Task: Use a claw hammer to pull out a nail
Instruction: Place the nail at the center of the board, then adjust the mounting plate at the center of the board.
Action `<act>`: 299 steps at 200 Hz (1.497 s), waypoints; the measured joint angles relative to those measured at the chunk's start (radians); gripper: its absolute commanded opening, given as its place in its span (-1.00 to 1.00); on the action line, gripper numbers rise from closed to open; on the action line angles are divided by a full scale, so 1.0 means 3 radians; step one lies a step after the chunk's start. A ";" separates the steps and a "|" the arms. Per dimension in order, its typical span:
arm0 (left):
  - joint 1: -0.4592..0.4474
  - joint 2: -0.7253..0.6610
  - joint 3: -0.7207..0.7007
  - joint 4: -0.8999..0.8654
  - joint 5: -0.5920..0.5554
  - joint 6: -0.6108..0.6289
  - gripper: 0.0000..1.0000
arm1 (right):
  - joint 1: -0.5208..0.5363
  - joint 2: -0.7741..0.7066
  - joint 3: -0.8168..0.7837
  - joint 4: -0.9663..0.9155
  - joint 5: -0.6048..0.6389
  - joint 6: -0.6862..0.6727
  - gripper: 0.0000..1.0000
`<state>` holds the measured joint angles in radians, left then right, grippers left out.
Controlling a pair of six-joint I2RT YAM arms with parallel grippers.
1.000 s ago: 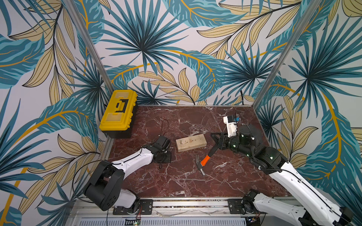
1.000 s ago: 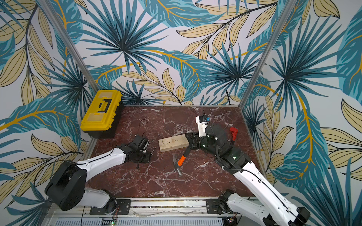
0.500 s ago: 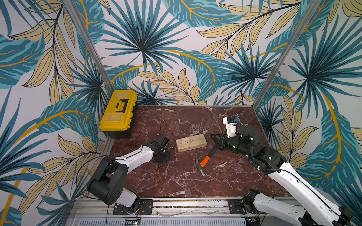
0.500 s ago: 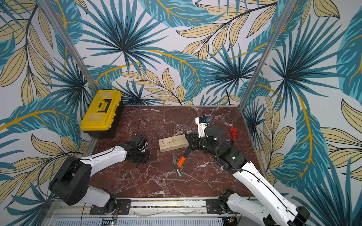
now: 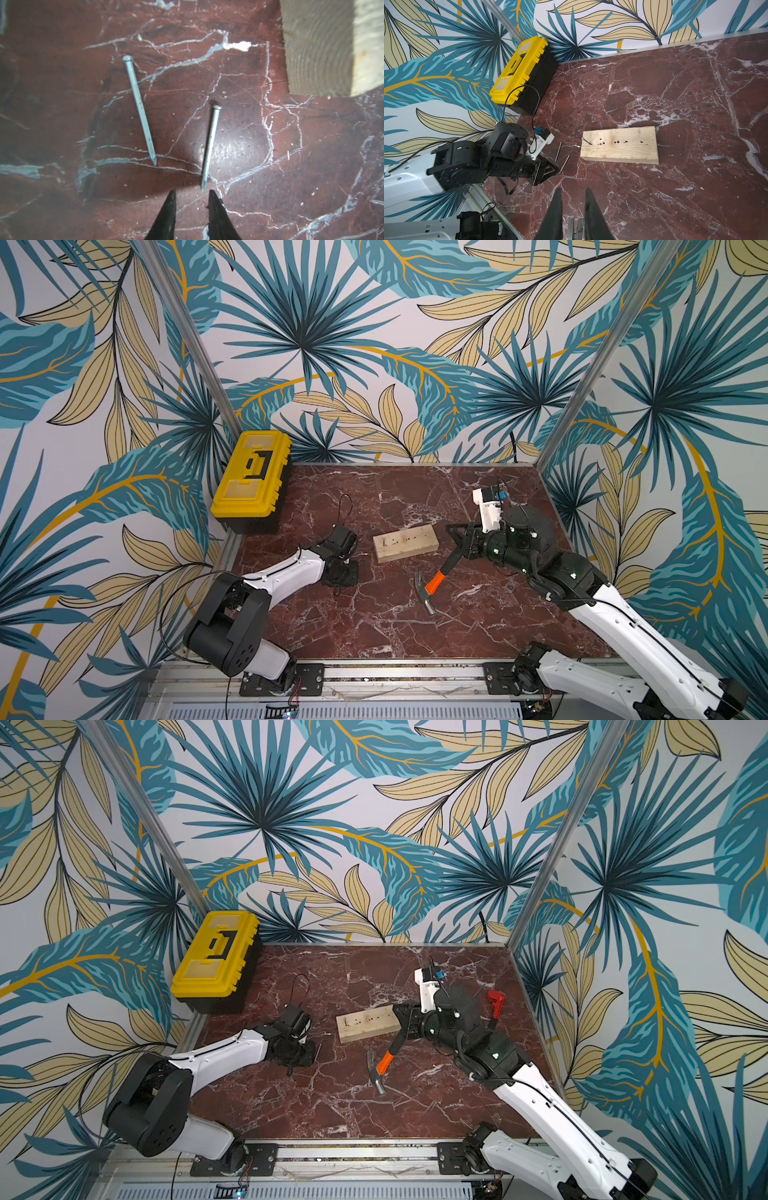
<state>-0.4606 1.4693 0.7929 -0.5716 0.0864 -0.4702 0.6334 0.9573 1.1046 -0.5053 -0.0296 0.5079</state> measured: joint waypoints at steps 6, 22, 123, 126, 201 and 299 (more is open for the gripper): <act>0.0000 -0.0037 0.0008 -0.0009 0.0001 0.0013 -0.36 | 0.0000 0.0000 0.0000 -0.0001 0.0000 0.0000 -1.00; 0.0000 -0.0158 0.0060 -0.0033 0.0006 0.0062 -0.31 | 0.0000 0.0000 0.0000 -0.0001 0.0010 -0.0001 -1.00; -0.0034 -0.0370 0.0556 -0.0032 0.0163 0.0183 -0.26 | 0.0000 0.0000 0.0000 -0.0136 0.0469 -0.0221 -1.00; -0.0039 -0.0364 0.0566 -0.0032 0.0161 0.0183 -0.26 | 0.0000 0.0000 0.0000 -0.0151 0.0492 -0.0237 -1.00; -0.0538 -0.0174 0.0676 0.0099 0.0094 0.0141 -0.24 | 0.0000 0.0027 -0.0032 -0.0245 0.0921 -0.0544 -1.00; -0.0088 0.0468 0.1181 0.0242 -0.0228 0.0277 -0.18 | 0.0000 0.0154 -0.0048 -0.0242 0.1031 -0.0631 -1.00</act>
<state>-0.4870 1.6096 1.1473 -0.4992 0.0181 -0.3870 0.6334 1.0035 1.0901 -0.5777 0.2798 0.3187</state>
